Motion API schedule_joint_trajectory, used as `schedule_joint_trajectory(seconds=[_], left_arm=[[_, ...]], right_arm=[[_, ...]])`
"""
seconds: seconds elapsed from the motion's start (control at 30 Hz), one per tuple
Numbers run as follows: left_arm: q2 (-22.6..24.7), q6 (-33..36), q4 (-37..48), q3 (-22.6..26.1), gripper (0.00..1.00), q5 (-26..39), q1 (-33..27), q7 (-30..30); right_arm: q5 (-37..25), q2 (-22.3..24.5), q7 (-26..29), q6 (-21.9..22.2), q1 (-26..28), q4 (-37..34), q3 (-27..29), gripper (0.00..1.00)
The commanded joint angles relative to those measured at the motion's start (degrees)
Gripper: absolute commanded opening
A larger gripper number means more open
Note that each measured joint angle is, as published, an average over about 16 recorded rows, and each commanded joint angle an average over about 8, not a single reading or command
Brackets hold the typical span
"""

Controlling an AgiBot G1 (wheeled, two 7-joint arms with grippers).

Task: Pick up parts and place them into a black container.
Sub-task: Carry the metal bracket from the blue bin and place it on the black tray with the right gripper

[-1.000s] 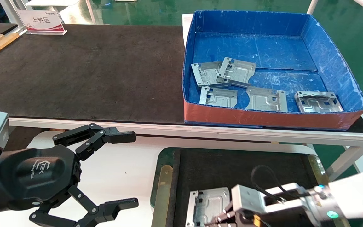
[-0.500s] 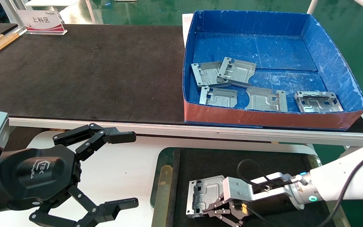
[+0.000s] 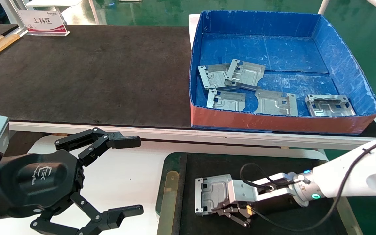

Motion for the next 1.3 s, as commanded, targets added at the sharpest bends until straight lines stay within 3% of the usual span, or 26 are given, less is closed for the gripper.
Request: schedule_joint_trajectory(seconds=[0.03,0.67,1.3], left_arm=[[0.0,0.0,0.0,0.0,1.0,0.0,0.0,0.0],[0.0,0.0,0.0,0.01,1.0,0.0,0.0,0.0],[0.0,0.0,0.0,0.01,1.0,-0.01,0.0,0.01]], right_arm=[[-0.23,-0.76,-1.23,0.39,0.66,-1.56,-0.05,0.0],[-1.29,-7.81,-8.18,4.38,4.5,-13.87,-0.4,0.0],[-0.51,-10.41,-10.15,6.43,5.97,-19.66,0.19,0.0]])
